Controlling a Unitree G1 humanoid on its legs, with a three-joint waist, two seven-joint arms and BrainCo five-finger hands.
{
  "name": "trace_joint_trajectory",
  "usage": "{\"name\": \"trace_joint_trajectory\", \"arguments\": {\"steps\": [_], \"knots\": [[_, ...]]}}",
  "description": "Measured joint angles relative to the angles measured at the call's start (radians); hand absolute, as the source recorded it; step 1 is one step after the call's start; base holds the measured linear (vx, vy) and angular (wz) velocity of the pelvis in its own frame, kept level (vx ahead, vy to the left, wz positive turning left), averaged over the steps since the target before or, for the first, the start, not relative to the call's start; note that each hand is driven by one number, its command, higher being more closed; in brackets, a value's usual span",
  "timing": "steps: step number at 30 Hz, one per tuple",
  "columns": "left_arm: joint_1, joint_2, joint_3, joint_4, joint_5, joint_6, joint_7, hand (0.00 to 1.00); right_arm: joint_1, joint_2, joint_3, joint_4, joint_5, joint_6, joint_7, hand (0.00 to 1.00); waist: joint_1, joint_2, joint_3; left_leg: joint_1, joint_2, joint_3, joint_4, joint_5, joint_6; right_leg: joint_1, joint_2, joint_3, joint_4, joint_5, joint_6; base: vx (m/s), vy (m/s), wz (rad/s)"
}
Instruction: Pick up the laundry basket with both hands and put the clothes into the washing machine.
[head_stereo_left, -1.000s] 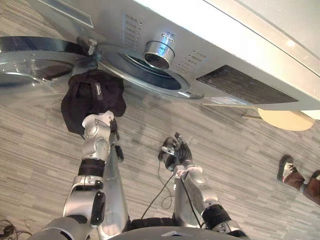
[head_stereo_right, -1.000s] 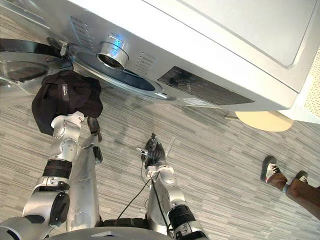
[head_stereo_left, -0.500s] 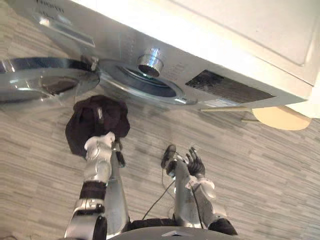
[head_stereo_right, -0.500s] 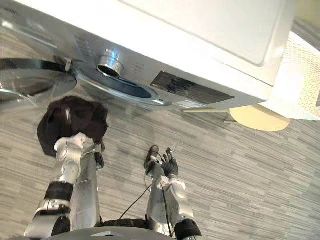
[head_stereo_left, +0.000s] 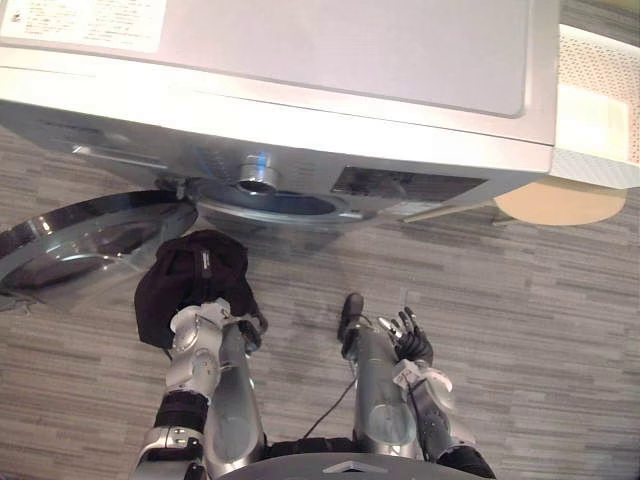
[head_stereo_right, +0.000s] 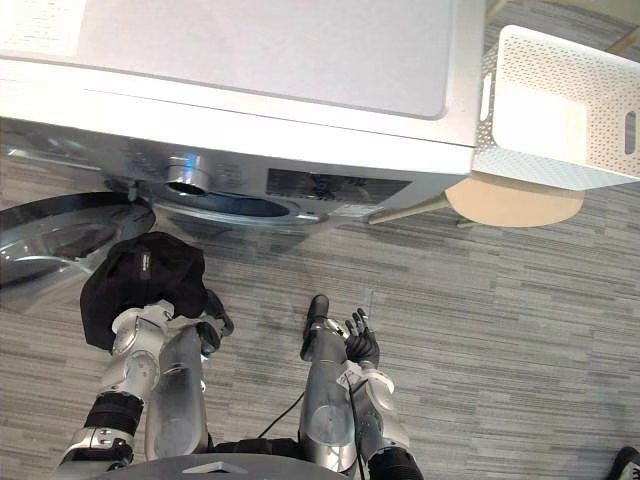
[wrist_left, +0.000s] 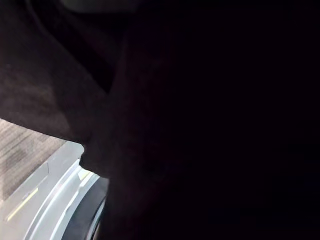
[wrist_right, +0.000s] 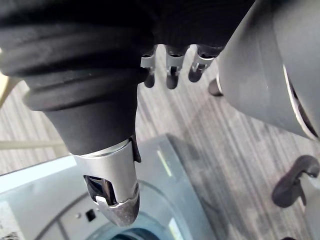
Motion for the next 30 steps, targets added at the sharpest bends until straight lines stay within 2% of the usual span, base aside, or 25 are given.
{"name": "trace_joint_trajectory", "arguments": {"steps": [1, 2, 3, 4, 6, 8, 9, 11, 12, 13, 16, 17, 21, 23, 30], "knots": [[0.002, -0.008, 0.005, 0.0, -0.004, 0.002, 0.0, 1.0, 0.01, -0.007, 0.011, -0.013, 0.0, 0.002, 0.001, 0.0, 0.003, -0.001, 0.0, -0.008, 0.018, -0.001, 0.049, 0.001, 0.003, 0.005, -0.002, -0.009, 0.034, -0.028, -0.002, 0.05, -0.203, 0.25], [0.009, -0.017, 0.016, -0.009, -0.016, 0.001, -0.001, 1.0, 0.025, -0.017, 0.03, -0.036, 0.0, 0.003, 0.002, 0.0, 0.005, 0.0, 0.001, -0.04, 0.055, -0.016, 0.143, 0.01, 0.027, 0.006, 0.001, -0.02, 0.095, -0.073, -0.008, 0.03, -0.252, 0.36], [0.012, -0.034, 0.036, -0.012, -0.024, 0.0, 0.0, 1.0, 0.043, -0.026, 0.053, -0.069, 0.0, 0.004, 0.003, 0.0, 0.01, 0.0, 0.001, -0.085, 0.075, -0.087, 0.235, 0.021, 0.04, 0.006, 0.002, -0.038, 0.181, -0.132, -0.024, -0.01, -0.279, 0.46], [0.011, -0.041, 0.041, -0.015, -0.033, 0.0, 0.002, 1.0, 0.048, -0.023, 0.067, -0.097, 0.003, 0.009, 0.005, 0.0, 0.013, -0.001, 0.0, -0.123, 0.077, -0.156, 0.282, 0.029, 0.028, -0.005, -0.005, -0.048, 0.251, -0.186, -0.038, -0.04, -0.213, 0.44], [0.004, -0.049, 0.045, -0.019, -0.042, 0.002, 0.002, 1.0, 0.045, -0.019, 0.068, -0.126, 0.007, 0.019, 0.01, 0.0, 0.015, -0.002, 0.002, -0.16, 0.075, -0.192, 0.288, 0.045, 0.003, -0.047, -0.017, -0.06, 0.326, -0.247, -0.066, -0.08, -0.217, 0.44], [-0.002, -0.066, 0.06, -0.019, -0.053, 0.004, 0.003, 1.0, 0.034, -0.019, 0.067, -0.123, 0.012, 0.022, 0.013, 0.0, 0.024, -0.006, 0.007, -0.172, 0.078, -0.194, 0.271, 0.064, -0.023, -0.079, -0.019, -0.058, 0.369, -0.276, -0.092, -0.1, -0.224, 0.15], [0.0, -0.077, 0.069, -0.015, -0.064, 0.005, 0.005, 1.0, 0.029, -0.019, 0.068, -0.122, 0.016, 0.02, 0.013, 0.0, 0.035, -0.009, 0.01, -0.179, 0.08, -0.195, 0.266, 0.088, -0.033, -0.097, -0.019, -0.051, 0.384, -0.28, -0.099, -0.07, -0.172, -0.11], [-0.004, -0.08, 0.066, -0.005, -0.074, 0.007, 0.007, 1.0, -0.005, -0.025, 0.09, -0.097, 0.022, 0.016, 0.007, 0.0, 0.028, -0.019, 0.023, -0.168, 0.049, -0.196, 0.166, 0.072, -0.061, -0.121, -0.032, -0.037, 0.397, -0.278, -0.107, -0.05, -0.133, -0.14], [-0.012, -0.084, 0.055, -0.008, -0.084, 0.007, 0.008, 1.0, -0.021, -0.032, 0.098, -0.093, 0.041, 0.01, 0.004, 0.0, 0.028, -0.017, 0.023, -0.143, 0.04, -0.186, 0.068, 0.093, -0.084, -0.164, -0.033, -0.025, 0.418, -0.276, -0.105, -0.04, -0.074, -0.27], [-0.041, -0.08, 0.05, -0.008, -0.091, 0.008, 0.014, 1.0, -0.044, -0.022, 0.101, -0.095, 0.049, -0.001, 0.0, 0.0, 0.025, -0.033, 0.032, -0.165, 0.042, -0.163, 0.073, 0.096, -0.113, -0.215, -0.038, 0.0, 0.444, -0.276, -0.105, -0.03, -0.079, -0.32], [-0.096, -0.088, 0.057, -0.03, -0.108, 0.008, 0.023, 1.0, -0.075, -0.018, 0.118, -0.145, 0.055, -0.004, -0.001, 0.0, 0.023, -0.031, 0.045, -0.269, 0.065, -0.17, 0.158, 0.067, -0.104, -0.317, -0.03, 0.024, 0.487, -0.273, -0.101, -0.04, -0.035, -0.33], [-0.135, -0.092, 0.057, -0.075, -0.109, 0.007, 0.023, 1.0, -0.086, -0.009, 0.124, -0.187, 0.055, -0.006, 0.0, 0.0, 0.029, -0.031, 0.048, -0.357, 0.093, -0.168, 0.222, 0.039, -0.095, -0.4, -0.018, 0.043, 0.518, -0.268, -0.09, -0.07, -0.01, -0.35], [-0.184, -0.093, 0.065, -0.153, -0.115, 0.001, 0.023, 1.0, -0.096, 0.009, 0.122, -0.262, 0.056, -0.007, 0.001, 0.0, 0.038, -0.033, 0.057, -0.485, 0.101, -0.156, 0.287, 0.015, -0.064, -0.534, -0.02, 0.079, 0.549, -0.251, -0.066, -0.03, 0.037, -0.18], [-0.199, -0.087, 0.076, -0.168, -0.129, -0.003, 0.024, 1.0, -0.069, 0.01, 0.112, -0.31, 0.079, -0.008, 0.006, 0.0, 0.033, -0.037, 0.058, -0.531, 0.102, -0.155, 0.322, 0.0, -0.05, -0.575, -0.032, 0.085, 0.57, -0.25, -0.061, 0.0, 0.05, -0.01], [-0.346, 0.034, 0.077, -0.207, -0.126, -0.002, 0.022, 1.0, 0.033, 0.02, 0.091, -0.476, 0.2, -0.021, 0.069, 0.0, 0.022, -0.057, 0.058, -0.674, 0.103, -0.151, 0.382, -0.017, -0.029, -0.718, -0.047, 0.109, 0.608, -0.23, -0.047, -0.05, 0.004, -0.03]]}}
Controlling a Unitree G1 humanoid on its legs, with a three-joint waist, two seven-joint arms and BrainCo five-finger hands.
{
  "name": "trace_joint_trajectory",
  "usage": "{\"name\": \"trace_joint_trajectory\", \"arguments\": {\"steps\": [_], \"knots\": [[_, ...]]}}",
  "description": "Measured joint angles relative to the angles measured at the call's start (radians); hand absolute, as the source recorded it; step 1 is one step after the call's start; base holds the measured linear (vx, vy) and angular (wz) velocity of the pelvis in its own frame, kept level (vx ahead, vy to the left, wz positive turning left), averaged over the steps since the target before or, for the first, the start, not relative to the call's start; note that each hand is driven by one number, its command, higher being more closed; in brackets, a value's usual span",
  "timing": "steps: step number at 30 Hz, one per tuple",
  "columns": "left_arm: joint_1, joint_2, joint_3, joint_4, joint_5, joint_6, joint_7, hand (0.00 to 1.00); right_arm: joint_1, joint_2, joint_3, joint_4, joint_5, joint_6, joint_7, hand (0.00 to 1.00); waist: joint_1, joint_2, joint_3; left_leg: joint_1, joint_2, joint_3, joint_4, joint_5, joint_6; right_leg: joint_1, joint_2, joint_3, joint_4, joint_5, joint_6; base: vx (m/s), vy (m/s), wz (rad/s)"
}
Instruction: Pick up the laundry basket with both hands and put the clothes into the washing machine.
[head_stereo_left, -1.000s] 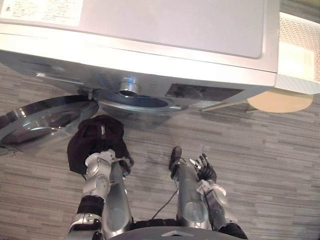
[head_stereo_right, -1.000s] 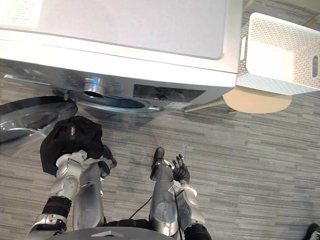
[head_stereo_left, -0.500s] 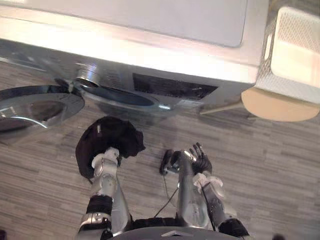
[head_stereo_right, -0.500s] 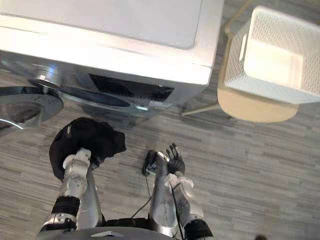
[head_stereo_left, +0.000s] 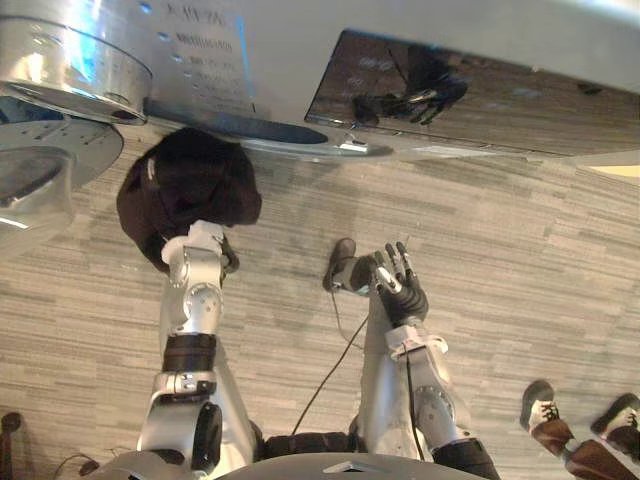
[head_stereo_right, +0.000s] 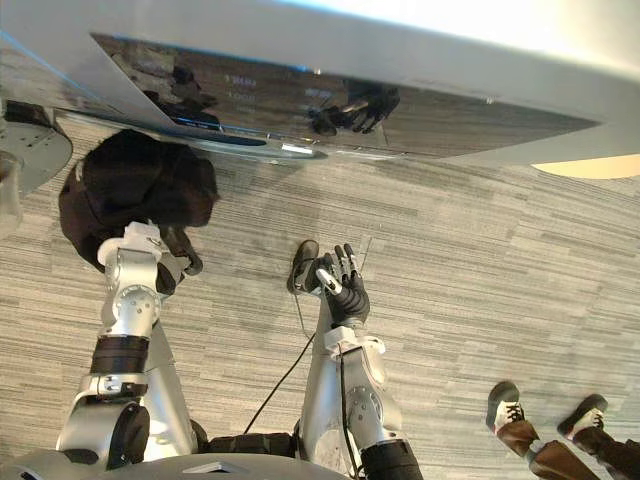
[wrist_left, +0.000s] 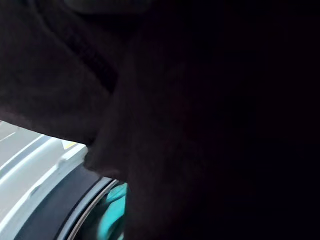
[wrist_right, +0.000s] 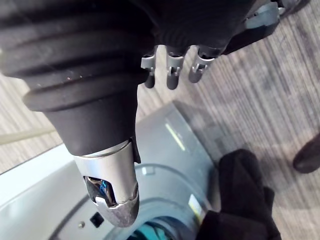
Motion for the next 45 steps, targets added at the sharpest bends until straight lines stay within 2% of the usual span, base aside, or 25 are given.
{"name": "trace_joint_trajectory", "arguments": {"steps": [2, 5, 6, 9, 15, 20, 23, 24, 26, 27, 28, 29, 30, 31, 33, 34, 35, 37, 38, 39, 40, 41, 43, 45], "knots": [[-0.051, 0.031, 0.0, 0.002, 0.0, 0.001, 0.001, 1.0, 0.012, 0.005, -0.001, -0.024, 0.009, -0.001, 0.021, 0.0, -0.008, -0.011, 0.0, -0.023, 0.003, 0.011, 0.001, 0.005, 0.008, -0.031, 0.001, 0.01, -0.002, 0.012, 0.003, -0.05, -0.009, -0.13], [-0.176, 0.111, -0.012, 0.007, -0.006, 0.006, 0.001, 1.0, -0.089, 0.001, -0.068, 0.046, 0.031, -0.008, 0.022, 0.0, -0.014, -0.016, 0.003, -0.073, 0.017, 0.017, 0.008, 0.01, 0.018, -0.08, 0.018, 0.016, -0.022, 0.047, 0.006, -0.05, 0.011, -0.24], [-0.228, 0.162, -0.039, 0.009, -0.05, 0.011, 0.0, 1.0, -0.116, -0.004, -0.088, 0.068, 0.054, -0.009, 0.02, 0.0, -0.022, -0.016, 0.003, -0.091, 0.017, 0.017, 0.008, 0.014, 0.025, -0.095, 0.018, 0.015, -0.024, 0.054, 0.006, -0.06, 0.011, -0.05], [-0.306, 0.243, -0.132, 0.001, -0.126, 0.019, -0.012, 1.0, -0.125, -0.012, -0.117, 0.086, 0.09, -0.008, 0.021, 0.0, -0.025, -0.017, 0.003, -0.108, 0.016, 0.016, 0.0, 0.023, 0.037, -0.107, 0.017, 0.007, -0.036, 0.07, 0.005, -0.05, -0.002, -0.02], [-0.312, 0.278, -0.303, -0.166, -0.2, 0.027, -0.063, 1.0, -0.125, -0.029, -0.129, 0.096, 0.091, 0.0, 0.023, 0.0, -0.026, -0.017, 0.003, -0.109, 0.001, 0.024, -0.047, 0.052, 0.045, -0.105, 0.013, -0.004, -0.08, 0.099, 0.006, -0.02, -0.01, 0.03], [-0.378, 0.265, -0.359, -0.193, -0.198, 0.039, -0.075, 1.0, -0.125, -0.043, -0.134, 0.097, 0.091, 0.015, 0.046, 0.0, -0.03, -0.017, 0.003, -0.109, -0.001, 0.039, -0.077, 0.07, 0.05, -0.113, 0.014, -0.008, -0.108, 0.123, 0.003, -0.04, -0.016, -0.02], [-0.517, 0.262, -0.378, -0.166, -0.197, 0.041, -0.057, 1.0, -0.132, -0.053, -0.134, 0.101, 0.092, 0.016, 0.06, 0.0, -0.034, -0.018, 0.004, -0.114, -0.001, 0.058, -0.103, 0.08, 0.048, -0.13, 0.017, -0.003, -0.132, 0.143, 0.003, -0.05, -0.002, -0.06], [-0.611, 0.278, -0.398, -0.133, -0.197, 0.04, -0.044, 1.0, -0.147, -0.06, -0.133, 0.11, 0.092, 0.017, 0.059, 0.0, -0.041, -0.018, 0.004, -0.119, 0.0, 0.068, -0.115, 0.086, 0.047, -0.138, 0.018, -0.003, -0.146, 0.154, 0.004, -0.06, 0.012, -0.06], [-0.711, 0.35, -0.435, -0.086, -0.196, 0.03, -0.059, 1.0, -0.178, -0.072, -0.133, 0.132, 0.106, 0.016, 0.059, 0.0, -0.058, -0.02, 0.005, -0.137, 0.002, 0.075, -0.128, 0.095, 0.057, -0.154, 0.022, -0.007, -0.169, 0.173, 0.004, -0.06, 0.032, -0.11], [-0.78, 0.411, -0.475, -0.075, -0.197, 0.034, -0.021, 1.0, -0.182, -0.079, -0.138, 0.136, 0.118, 0.016, 0.058, 0.0, -0.056, -0.02, 0.005, -0.148, 0.005, 0.085, -0.137, 0.104, 0.065, -0.168, 0.028, -0.005, -0.185, 0.192, 0.003, -0.04, 0.034, -0.15], [-0.819, 0.439, -0.491, -0.072, -0.189, 0.037, -0.012, 1.0, -0.18, -0.082, -0.144, 0.136, 0.121, 0.015, 0.058, 0.0, -0.056, -0.02, 0.005, -0.153, 0.008, 0.094, -0.145, 0.11, 0.07, -0.174, 0.031, -0.004, -0.198, 0.203, 0.003, -0.08, 0.075, -0.34], [-0.892, 0.525, -0.535, -0.072, -0.168, 0.034, 0.012, 1.0, -0.179, -0.083, -0.152, 0.134, 0.128, 0.015, 0.063, 0.0, -0.057, -0.02, 0.005, -0.166, 0.014, 0.114, -0.179, 0.126, 0.072, -0.188, 0.045, -0.006, -0.256, 0.241, 0.009, -0.05, 0.049, -0.29], [-0.904, 0.538, -0.545, -0.072, -0.163, 0.033, 0.017, 1.0, -0.176, -0.083, -0.154, 0.134, 0.128, 0.015, 0.064, 0.0, -0.057, -0.02, 0.005, -0.167, 0.016, 0.122, -0.187, 0.128, 0.07, -0.191, 0.047, -0.005, -0.269, 0.244, 0.004, -0.08, 0.077, -0.36], [-0.963, 0.593, -0.583, -0.066, -0.122, 0.031, 0.046, 0.0, -0.161, -0.09, -0.161, 0.133, 0.127, 0.016, 0.071, 0.0, -0.054, -0.02, 0.005, -0.166, 0.028, 0.164, -0.219, 0.134, 0.061, -0.198, 0.046, -0.011, -0.315, 0.274, 0.006, -0.05, 0.076, -0.23], [-1.08, 0.618, -0.607, 0.007, 0.064, 0.031, 0.071, 0.0, -0.138, -0.105, -0.172, 0.146, 0.125, 0.026, 0.088, 0.0, -0.053, -0.021, 0.005, -0.166, 0.049, 0.216, -0.245, 0.146, 0.066, -0.198, 0.042, -0.029, -0.369, 0.315, 0.007, -0.06, 0.091, -0.2], [-1.14, 0.626, -0.627, 0.079, 0.206, 0.042, 0.068, 0.0, -0.124, -0.106, -0.194, 0.161, 0.126, 0.041, 0.105, 0.0, -0.051, -0.022, 0.006, -0.168, 0.049, 0.226, -0.249, 0.147, 0.067, -0.197, 0.036, -0.037, -0.386, 0.333, 0.008, -0.04, 0.058, -0.08], [-1.163, 0.625, -0.629, 0.124, 0.287, 0.061, 0.067, 0.0, -0.122, -0.106, -0.202, 0.174, 0.128, 0.044, 0.111, 0.0, -0.051, -0.022, 0.006, -0.168, 0.049, 0.23, -0.248, 0.147, 0.067, -0.195, 0.033, -0.039, -0.392, 0.341, 0.009, -0.06, 0.067, -0.09], [-1.257, 0.624, -0.59, 0.32, 0.554, 0.152, 0.067, 0.0, -0.124, -0.098, -0.203, 0.193, 0.132, 0.045, 0.137, 0.0, -0.065, -0.022, 0.006, -0.168, 0.048, 0.242, -0.248, 0.146, 0.069, -0.189, 0.031, -0.038, -0.421, 0.37, 0.015, -0.06, 0.055, -0.11], [-1.265, 0.622, -0.573, 0.337, 0.603, 0.168, 0.069, 0.0, -0.124, -0.088, -0.201, 0.197, 0.135, 0.042, 0.144, 0.0, -0.073, -0.022, 0.006, -0.168, 0.048, 0.244, -0.248, 0.145, 0.07, -0.189, 0.03, -0.037, -0.426, 0.376, 0.016, -0.06, 0.042, -0.1], [-1.263, 0.625, -0.544, 0.349, 0.702, 0.183, 0.071, 0.0, -0.124, -0.075, -0.199, 0.204, 0.155, 0.036, 0.151, 0.0, -0.084, -0.022, 0.006, -0.168, 0.048, 0.252, -0.248, 0.144, 0.071, -0.189, 0.028, -0.035, -0.431, 0.381, 0.019, -0.06, 0.029, -0.04], [-1.24, 0.627, -0.536, 0.349, 0.859, 0.201, 0.071, 0.0, -0.124, -0.079, -0.198, 0.214, 0.162, 0.028, 0.154, 0.0, -0.086, -0.022, 0.006, -0.164, 0.047, 0.26, -0.249, 0.144, 0.071, -0.189, 0.023, -0.036, -0.434, 0.387, 0.022, -0.05, 0.022, -0.04], [-1.221, 0.625, -0.534, 0.346, 0.936, 0.206, 0.068, 0.0, -0.123, -0.081, -0.195, 0.221, 0.165, 0.025, 0.154, 0.0, -0.086, -0.022, 0.006, -0.163, 0.047, 0.261, -0.249, 0.144, 0.072, -0.188, 0.021, -0.036, -0.436, 0.391, 0.024, -0.05, 0.01, -0.04], [-1.104, 0.628, -0.538, 0.303, 1.194, 0.217, 0.068, 0.0, -0.123, -0.084, -0.18, 0.243, 0.175, 0.005, 0.167, 0.0, -0.093, -0.022, 0.006, -0.155, 0.047, 0.266, -0.257, 0.145, 0.07, -0.182, 0.021, -0.04, -0.45, 0.397, 0.024, -0.04, -0.001, -0.05], [-1.015, 0.628, -0.594, 0.278, 1.319, 0.225, 0.064, 0.0, -0.111, -0.086, -0.172, 0.252, 0.201, -0.009, 0.174, 0.0, -0.093, -0.022, 0.006, -0.139, 0.047, 0.287, -0.274, 0.146, 0.069, -0.175, 0.018, -0.042, -0.463, 0.397, 0.024, -0.04, -0.011, 0.01]]}}
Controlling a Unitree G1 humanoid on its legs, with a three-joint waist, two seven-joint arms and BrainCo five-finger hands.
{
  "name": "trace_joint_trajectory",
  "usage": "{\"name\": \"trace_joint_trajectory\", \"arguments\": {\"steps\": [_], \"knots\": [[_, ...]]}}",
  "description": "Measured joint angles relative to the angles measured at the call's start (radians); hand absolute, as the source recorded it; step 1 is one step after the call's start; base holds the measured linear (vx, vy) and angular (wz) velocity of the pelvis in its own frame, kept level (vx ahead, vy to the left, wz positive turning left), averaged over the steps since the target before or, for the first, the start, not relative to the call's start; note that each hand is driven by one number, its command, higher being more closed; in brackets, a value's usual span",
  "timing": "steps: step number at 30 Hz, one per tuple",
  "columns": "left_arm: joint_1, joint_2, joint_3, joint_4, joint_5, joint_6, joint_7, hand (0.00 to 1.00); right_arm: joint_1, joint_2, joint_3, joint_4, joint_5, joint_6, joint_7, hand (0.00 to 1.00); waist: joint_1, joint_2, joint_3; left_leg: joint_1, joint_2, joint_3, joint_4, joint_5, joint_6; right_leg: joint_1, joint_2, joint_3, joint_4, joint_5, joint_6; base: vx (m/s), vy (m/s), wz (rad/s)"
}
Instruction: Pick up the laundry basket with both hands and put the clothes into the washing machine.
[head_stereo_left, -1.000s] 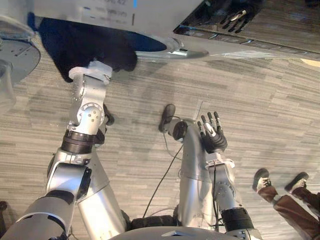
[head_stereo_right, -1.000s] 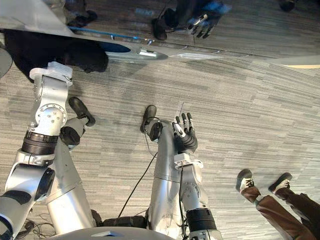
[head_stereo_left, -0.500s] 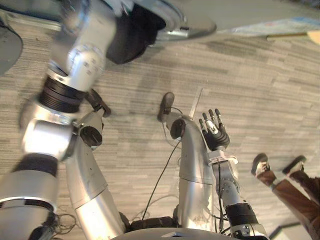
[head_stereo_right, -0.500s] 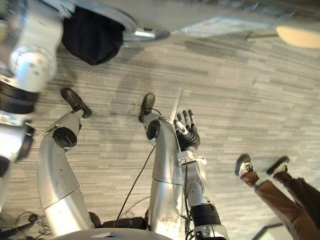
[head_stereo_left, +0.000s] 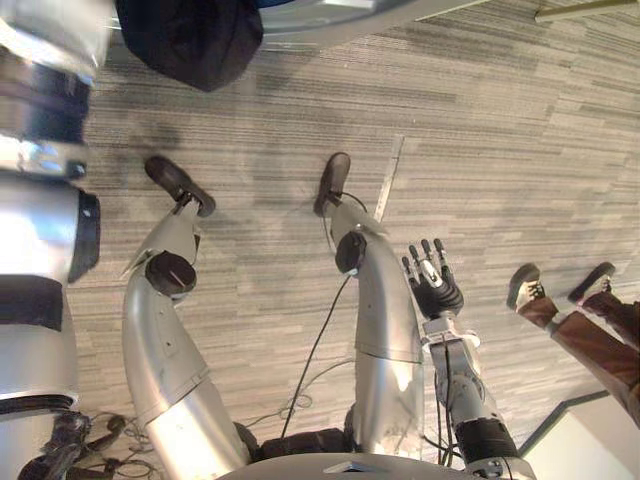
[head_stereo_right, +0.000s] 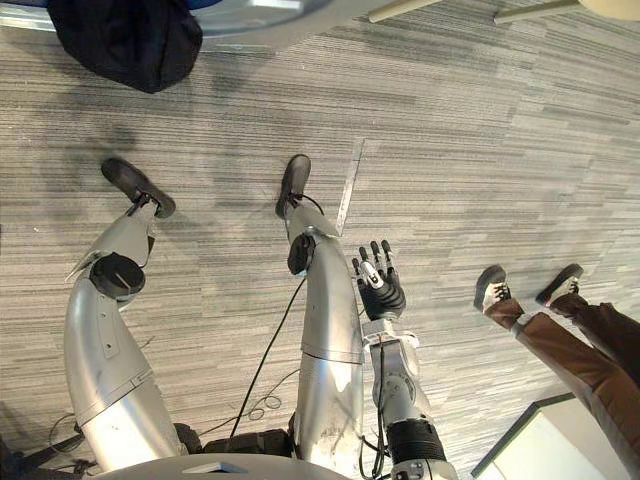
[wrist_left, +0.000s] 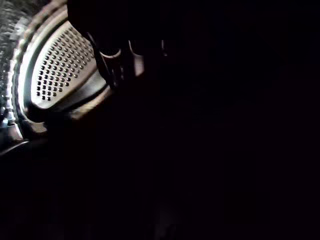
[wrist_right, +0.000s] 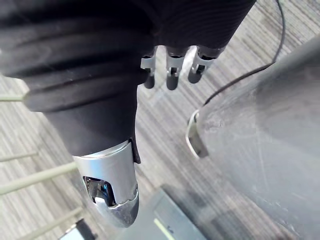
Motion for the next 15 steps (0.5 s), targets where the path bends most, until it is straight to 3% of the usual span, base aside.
{"name": "trace_joint_trajectory", "arguments": {"steps": [5, 9, 12, 15], "knots": [[0.077, -0.002, -0.156, -0.019, 0.178, -0.027, -0.053, 0.0, 0.082, -0.03, 0.048, 0.003, 0.007, -0.006, 0.003, 0.0, 0.004, 0.0, 0.0, 0.007, 0.0, 0.014, -0.008, 0.0, 0.002, 0.003, -0.003, -0.001, -0.01, 0.003, 0.001, -0.03, -0.014, 0.01], [0.05, -0.048, -0.111, 0.0, 0.211, -0.011, -0.066, 0.0, 0.089, -0.03, 0.066, 0.008, 0.008, -0.006, 0.013, 0.0, 0.008, 0.0, 0.0, 0.006, -0.001, 0.013, -0.011, -0.002, 0.005, 0.006, -0.003, -0.007, -0.015, 0.004, 0.002, -0.04, -0.016, -0.01], [0.026, -0.13, 0.03, 0.025, 0.105, 0.048, -0.073, 0.0, 0.087, -0.026, 0.067, 0.0, 0.008, -0.008, 0.011, 0.0, 0.003, 0.0, 0.0, 0.004, -0.006, 0.0, -0.021, 0.005, 0.014, 0.017, -0.005, -0.025, -0.016, 0.003, 0.004, -0.04, -0.014, 0.07], [0.02, -0.155, 0.155, 0.029, -0.07, 0.056, -0.083, 0.0, 0.085, -0.024, 0.065, 0.0, 0.006, -0.007, 0.007, 0.0, -0.003, 0.0, 0.0, 0.01, -0.023, -0.011, -0.045, 0.028, 0.045, 0.026, -0.016, -0.041, -0.002, 0.0, 0.001, -0.04, -0.026, 0.17]]}}
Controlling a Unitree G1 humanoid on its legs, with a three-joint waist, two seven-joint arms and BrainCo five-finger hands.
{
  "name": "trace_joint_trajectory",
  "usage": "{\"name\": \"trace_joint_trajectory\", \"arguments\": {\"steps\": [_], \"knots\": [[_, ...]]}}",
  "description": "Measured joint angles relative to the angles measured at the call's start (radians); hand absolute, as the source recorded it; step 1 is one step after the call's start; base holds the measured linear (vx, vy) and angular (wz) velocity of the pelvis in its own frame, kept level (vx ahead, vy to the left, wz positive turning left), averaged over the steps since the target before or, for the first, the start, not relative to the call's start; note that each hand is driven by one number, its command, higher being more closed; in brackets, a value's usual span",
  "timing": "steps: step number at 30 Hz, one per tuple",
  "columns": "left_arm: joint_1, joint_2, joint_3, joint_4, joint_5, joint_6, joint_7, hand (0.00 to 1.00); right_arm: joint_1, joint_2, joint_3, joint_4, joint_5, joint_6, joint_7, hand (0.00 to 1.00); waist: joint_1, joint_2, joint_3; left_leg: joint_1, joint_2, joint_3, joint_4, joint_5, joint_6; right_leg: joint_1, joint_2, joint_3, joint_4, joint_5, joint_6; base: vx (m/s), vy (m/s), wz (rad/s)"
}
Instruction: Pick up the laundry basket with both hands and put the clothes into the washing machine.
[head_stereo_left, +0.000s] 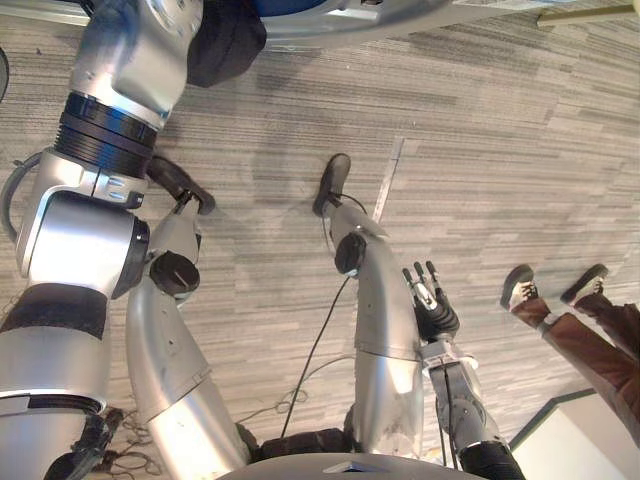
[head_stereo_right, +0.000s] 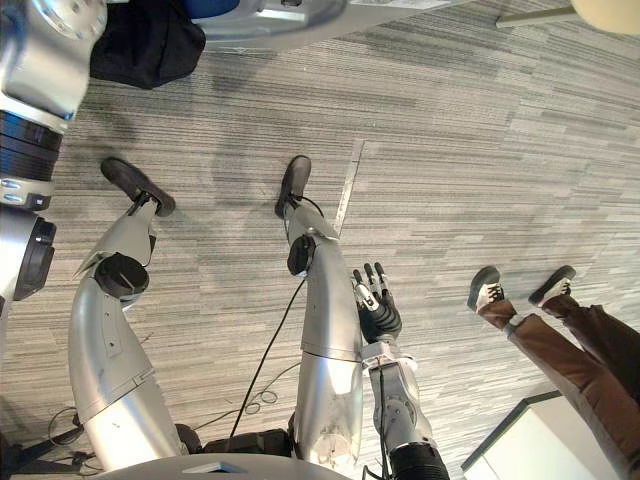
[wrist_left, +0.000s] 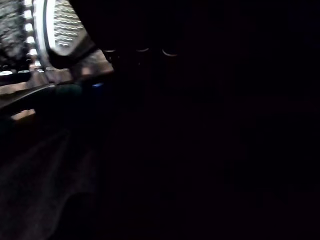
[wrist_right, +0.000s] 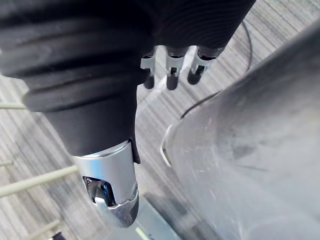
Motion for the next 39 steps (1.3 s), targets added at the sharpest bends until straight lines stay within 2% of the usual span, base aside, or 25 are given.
{"name": "trace_joint_trajectory", "arguments": {"steps": [3, 5, 7, 8, 9, 12, 14, 17, 19, 23, 26, 28, 29, 31, 32, 35, 37, 38, 39], "knots": [[0.06, 0.001, 0.082, -0.028, -0.109, -0.001, 0.015, 0.0, -0.004, 0.0, -0.004, 0.002, -0.017, 0.006, -0.01, 0.0, 0.004, 0.0, 0.0, 0.01, -0.011, -0.013, -0.017, 0.012, 0.005, 0.015, -0.006, -0.013, 0.005, -0.006, -0.001, -0.04, -0.028, 0.16], [0.143, -0.001, 0.166, -0.039, -0.137, -0.014, 0.033, 0.0, -0.01, 0.0, -0.005, 0.01, -0.02, 0.009, -0.016, 0.0, 0.005, 0.001, 0.0, 0.026, -0.021, -0.012, -0.038, 0.022, 0.005, 0.028, -0.008, -0.014, -0.001, -0.008, -0.001, -0.04, -0.035, 0.14], [0.285, -0.001, 0.281, -0.045, -0.187, -0.016, 0.06, 0.0, -0.011, 0.001, -0.005, 0.01, -0.02, 0.004, -0.02, 0.0, 0.009, 0.001, -0.001, 0.053, -0.028, -0.007, -0.061, 0.031, -0.005, 0.044, -0.008, -0.015, -0.016, -0.019, -0.005, -0.04, -0.045, 0.04], [0.356, 0.0, 0.319, -0.054, -0.248, -0.027, 0.06, 0.0, -0.01, 0.001, -0.006, 0.011, -0.025, 0.001, -0.031, 0.0, 0.016, 0.001, -0.001, 0.066, -0.032, -0.002, -0.079, 0.039, -0.015, 0.051, -0.006, -0.014, -0.025, -0.019, -0.009, -0.04, -0.044, 0.03], [0.386, -0.001, 0.327, -0.063, -0.273, -0.028, 0.06, 0.0, -0.009, 0.001, -0.006, 0.012, -0.034, 0.001, -0.035, 0.0, 0.021, 0.001, -0.001, 0.071, -0.034, 0.0, -0.09, 0.043, -0.022, 0.054, -0.005, -0.014, -0.03, -0.018, -0.01, -0.04, -0.043, 0.07], [0.463, -0.003, 0.352, -0.097, -0.378, -0.082, 0.025, 0.0, -0.015, 0.0, -0.009, 0.018, -0.082, 0.005, -0.047, 0.0, 0.031, 0.001, -0.001, 0.092, -0.047, 0.012, -0.139, 0.064, -0.051, 0.068, -0.001, -0.019, -0.061, -0.01, -0.014, -0.04, -0.033, 0.06], [0.481, 0.005, 0.364, -0.097, -0.458, -0.088, -0.009, 0.0, -0.017, 0.0, -0.01, 0.019, -0.099, 0.012, -0.057, 0.0, 0.031, 0.001, -0.001, 0.102, -0.047, 0.014, -0.139, 0.064, -0.051, 0.074, 0.001, -0.016, -0.068, -0.002, -0.014, -0.05, -0.032, -0.08], [0.508, 0.059, 0.353, -0.128, -0.588, -0.086, -0.103, 0.0, -0.019, 0.0, -0.013, 0.018, -0.104, 0.032, -0.063, 0.0, 0.035, 0.002, -0.001, 0.104, -0.041, 0.015, -0.138, 0.064, -0.051, 0.078, 0.011, -0.014, -0.081, 0.006, -0.014, -0.04, -0.029, -0.11], [0.555, 0.112, 0.347, -0.182, -0.669, -0.086, -0.158, 0.0, -0.018, -0.002, -0.02, 0.022, -0.131, 0.044, -0.063, 0.0, 0.051, 0.003, 0.0, 0.103, -0.033, 0.015, -0.138, 0.064, -0.051, 0.079, 0.02, -0.015, -0.089, 0.009, -0.015, -0.05, -0.043, -0.12], [0.673, 0.162, 0.368, -0.311, -0.771, -0.101, -0.155, 0.0, -0.015, -0.005, -0.019, 0.032, -0.137, 0.057, -0.063, 0.0, 0.065, 0.003, 0.0, 0.101, -0.031, 0.012, -0.138, 0.064, -0.051, 0.079, 0.023, -0.017, -0.088, 0.006, -0.017, -0.04, -0.043, -0.01], [0.861, 0.151, 0.42, -0.476, -0.872, -0.164, -0.138, 0.0, -0.01, -0.006, -0.024, 0.031, -0.137, 0.056, -0.062, 0.0, 0.078, 0.005, 0.0, 0.103, -0.032, 0.008, -0.136, 0.064, -0.05, 0.079, 0.019, -0.018, -0.072, 0.0, -0.023, -0.03, -0.041, 0.06], [0.997, 0.085, 0.45, -0.546, -0.924, -0.198, -0.135, 0.0, -0.002, -0.007, -0.03, 0.03, -0.141, 0.055, -0.063, 0.0, 0.089, 0.011, -0.001, 0.109, -0.039, 0.0, -0.135, 0.065, -0.05, 0.08, 0.011, -0.018, -0.051, -0.015, -0.025, -0.03, -0.051, 0.16], [1.118, -0.011, 0.439, -0.571, -0.968, -0.212, -0.14, 0.0, 0.01, -0.017, -0.039, 0.03, -0.199, 0.054, -0.07, 0.0, 0.117, 0.019, 0.0, 0.125, -0.045, -0.002, -0.137, 0.065, -0.051, 0.09, 0.002, -0.019, -0.034, -0.035, -0.025, -0.03, -0.056, 0.2], [1.206, -0.098, 0.421, -0.571, -0.995, -0.212, -0.149, 0.0, 0.009, -0.024, -0.049, 0.028, -0.236, 0.054, -0.085, 0.0, 0.129, 0.03, 0.0, 0.136, -0.051, -0.012, -0.139, 0.065, -0.051, 0.107, -0.004, -0.026, -0.026, -0.046, -0.02, -0.03, -0.052, 0.26], [1.304, -0.194, 0.385, -0.569, -1.029, -0.212, -0.167, 0.0, 0.001, -0.028, -0.067, 0.021, -0.328, 0.052, -0.129, 0.0, 0.135, 0.033, -0.001, 0.159, -0.069, -0.016, -0.16, 0.067, -0.054, 0.13, -0.015, -0.033, -0.026, -0.053, -0.017, -0.03, -0.042, 0.32], [1.414, -0.309, 0.289, -0.564, -1.058, -0.21, -0.197, 0.0, -0.008, -0.033, -0.077, 0.013, -0.467, 0.058, -0.199, 0.0, 0.151, 0.038, -0.002, 0.2, -0.099, -0.021, -0.21, 0.076, -0.069, 0.172, -0.025, -0.045, -0.05, -0.054, -0.014, -0.02, -0.028, 0.27], [1.452, -0.38, 0.189, -0.527, -1.079, -0.205, -0.222, 0.0, -0.179, -0.058, -0.122, -0.031, -0.574, 0.057, -0.307, 0.0, 0.181, 0.054, -0.003, 0.237, -0.122, -0.039, -0.264, 0.082, -0.076, 0.225, -0.022, -0.073, -0.108, -0.044, -0.009, -0.02, 0.003, -0.01], [1.454, -0.393, 0.168, -0.523, -1.083, -0.202, -0.228, 0.0, -0.239, -0.066, -0.135, -0.036, -0.608, 0.054, -0.336, 0.0, 0.187, 0.059, -0.002, 0.246, -0.131, -0.045, -0.279, 0.082, -0.077, 0.236, -0.022, -0.077, -0.121, -0.038, -0.009, -0.05, 0.012, 0.08], [1.454, -0.412, 0.124, -0.517, -1.095, -0.2, -0.239, 0.0, -0.382, -0.097, -0.142, -0.041, -0.662, 0.045, -0.372, 0.0, 0.202, 0.078, -0.002, 0.26, -0.145, -0.049, -0.308, 0.086, -0.082, 0.253, -0.024, -0.086, -0.145, -0.021, -0.008, -0.07, 0.015, 0.22]]}}
